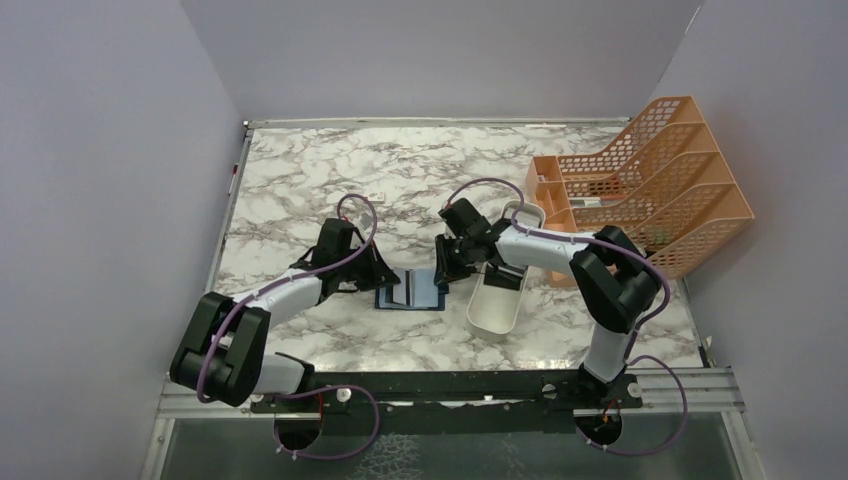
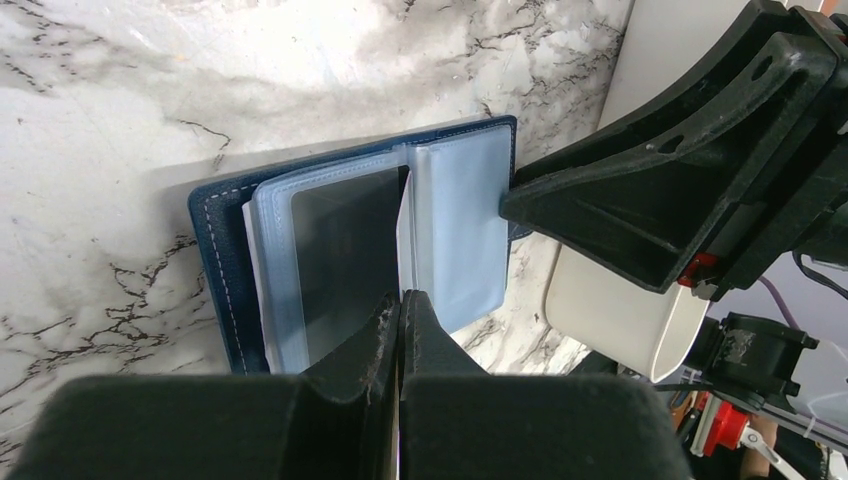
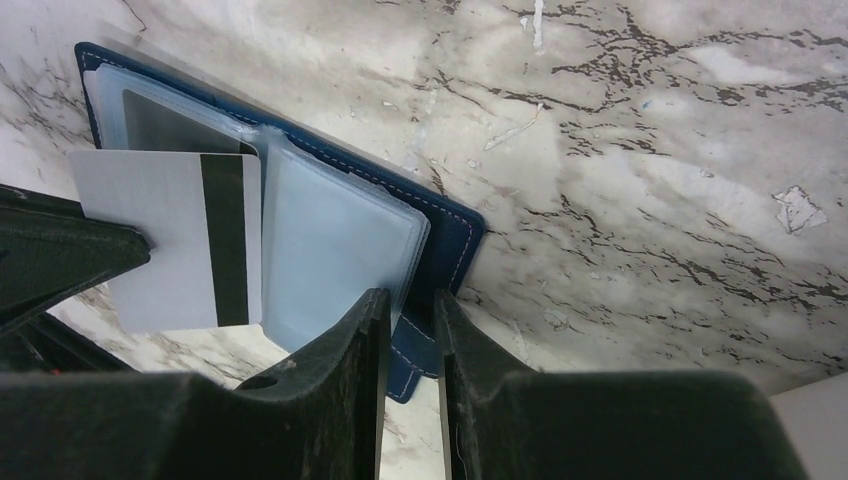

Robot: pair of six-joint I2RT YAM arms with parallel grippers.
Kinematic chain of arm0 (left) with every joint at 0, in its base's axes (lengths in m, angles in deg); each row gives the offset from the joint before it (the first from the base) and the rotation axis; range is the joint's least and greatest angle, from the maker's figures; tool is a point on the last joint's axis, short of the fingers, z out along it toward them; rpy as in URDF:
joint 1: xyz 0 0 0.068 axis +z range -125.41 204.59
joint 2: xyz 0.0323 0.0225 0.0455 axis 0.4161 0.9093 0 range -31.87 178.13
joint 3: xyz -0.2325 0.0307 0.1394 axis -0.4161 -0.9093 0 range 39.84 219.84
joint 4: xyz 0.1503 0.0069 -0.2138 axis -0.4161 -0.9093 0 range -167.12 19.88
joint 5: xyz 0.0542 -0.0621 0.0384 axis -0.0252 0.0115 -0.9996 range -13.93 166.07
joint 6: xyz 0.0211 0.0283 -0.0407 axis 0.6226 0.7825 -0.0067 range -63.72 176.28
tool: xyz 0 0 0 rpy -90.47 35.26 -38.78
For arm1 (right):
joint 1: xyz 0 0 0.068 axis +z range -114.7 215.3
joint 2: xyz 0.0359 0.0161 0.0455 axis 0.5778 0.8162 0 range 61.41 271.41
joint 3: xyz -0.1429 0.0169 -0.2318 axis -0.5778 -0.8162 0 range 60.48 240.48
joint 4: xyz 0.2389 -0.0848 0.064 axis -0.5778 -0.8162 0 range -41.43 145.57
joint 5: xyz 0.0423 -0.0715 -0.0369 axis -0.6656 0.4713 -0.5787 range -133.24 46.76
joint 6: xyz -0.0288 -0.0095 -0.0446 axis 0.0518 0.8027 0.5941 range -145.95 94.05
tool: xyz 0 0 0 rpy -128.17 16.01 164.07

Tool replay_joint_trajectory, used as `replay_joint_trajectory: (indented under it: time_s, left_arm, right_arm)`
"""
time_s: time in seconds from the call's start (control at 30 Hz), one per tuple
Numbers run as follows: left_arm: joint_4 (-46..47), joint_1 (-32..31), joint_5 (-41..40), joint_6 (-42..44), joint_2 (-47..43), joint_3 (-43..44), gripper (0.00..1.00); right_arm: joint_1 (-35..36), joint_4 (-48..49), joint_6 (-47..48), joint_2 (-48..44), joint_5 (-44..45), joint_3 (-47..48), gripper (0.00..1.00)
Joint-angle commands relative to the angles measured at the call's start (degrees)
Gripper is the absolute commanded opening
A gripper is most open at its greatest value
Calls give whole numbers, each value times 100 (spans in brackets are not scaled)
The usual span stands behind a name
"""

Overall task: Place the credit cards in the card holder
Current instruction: Insert the credit card into the card holder.

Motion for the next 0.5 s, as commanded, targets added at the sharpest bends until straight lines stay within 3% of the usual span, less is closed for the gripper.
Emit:
replay_joint_trajectory:
  time_s: [0.0,0.47]
  left_arm:
    - [159,10,95,141,127,21,0]
    - [533,12,-71,268,389,-70,0]
  right_arm:
    - [48,-115,132,241,186,37,27]
    - [48,-53,203,388,145,55,26]
